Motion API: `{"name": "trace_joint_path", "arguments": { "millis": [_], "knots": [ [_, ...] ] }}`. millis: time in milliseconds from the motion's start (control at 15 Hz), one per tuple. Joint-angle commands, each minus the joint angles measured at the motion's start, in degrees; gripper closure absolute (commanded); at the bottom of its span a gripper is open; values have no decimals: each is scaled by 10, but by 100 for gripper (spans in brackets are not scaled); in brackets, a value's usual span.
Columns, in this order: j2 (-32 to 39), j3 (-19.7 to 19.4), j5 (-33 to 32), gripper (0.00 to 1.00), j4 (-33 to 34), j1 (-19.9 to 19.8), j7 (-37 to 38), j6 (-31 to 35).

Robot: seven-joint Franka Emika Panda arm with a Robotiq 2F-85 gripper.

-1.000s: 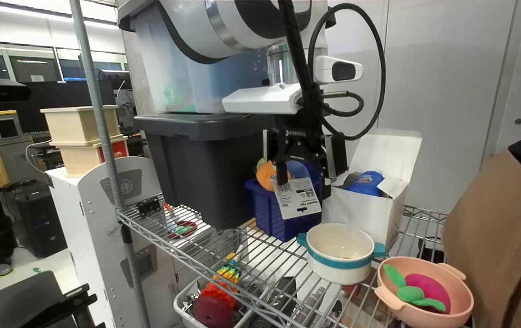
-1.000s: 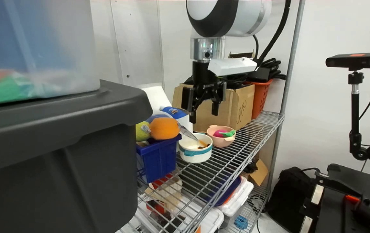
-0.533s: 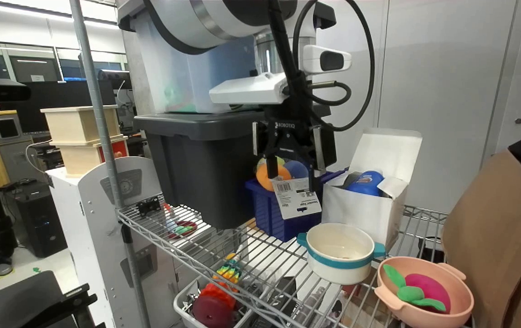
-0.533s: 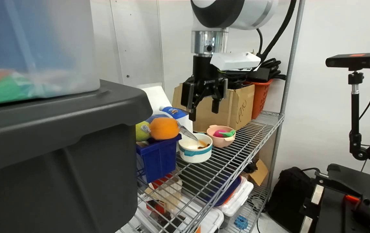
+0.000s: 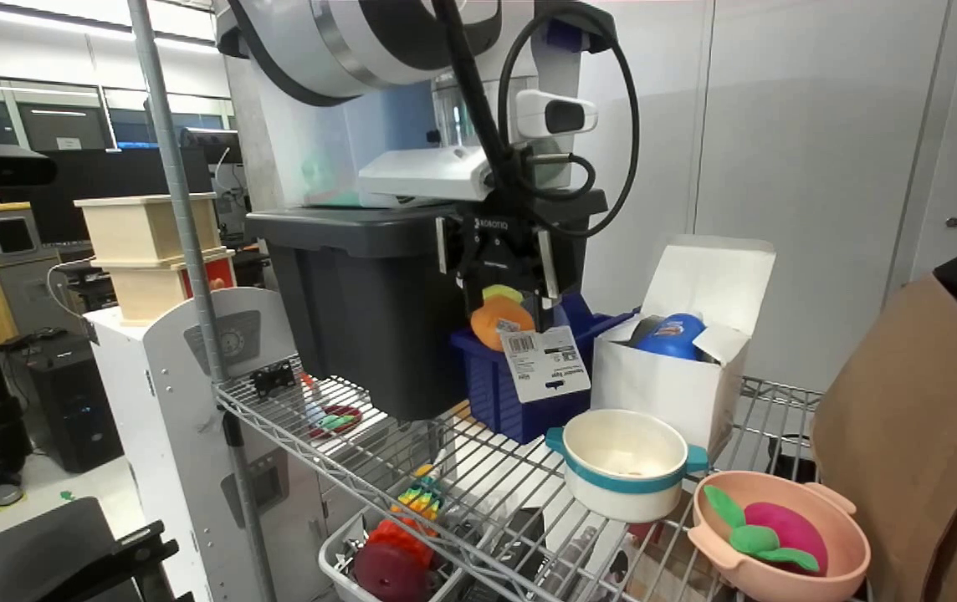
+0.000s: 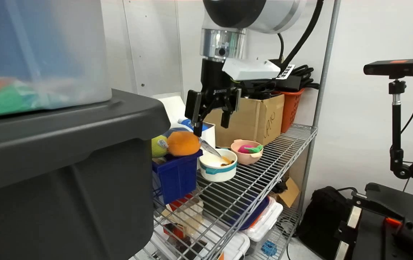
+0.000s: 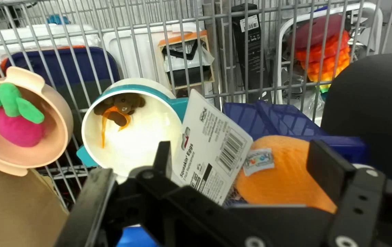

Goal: Pick up the purple toy from the white bowl and put it in the bowl on the right. Pick up the toy from the blue container and put it in the white bowl.

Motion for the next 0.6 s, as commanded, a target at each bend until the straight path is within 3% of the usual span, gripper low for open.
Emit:
{"name": "trace_joint_path", "arguments": {
  "millis": [0, 533],
  "knots": [
    [23, 11, 3, 0, -4, 0, -34, 50],
    [64, 17, 2, 0, 5, -5, -63, 84]
  ]
}}
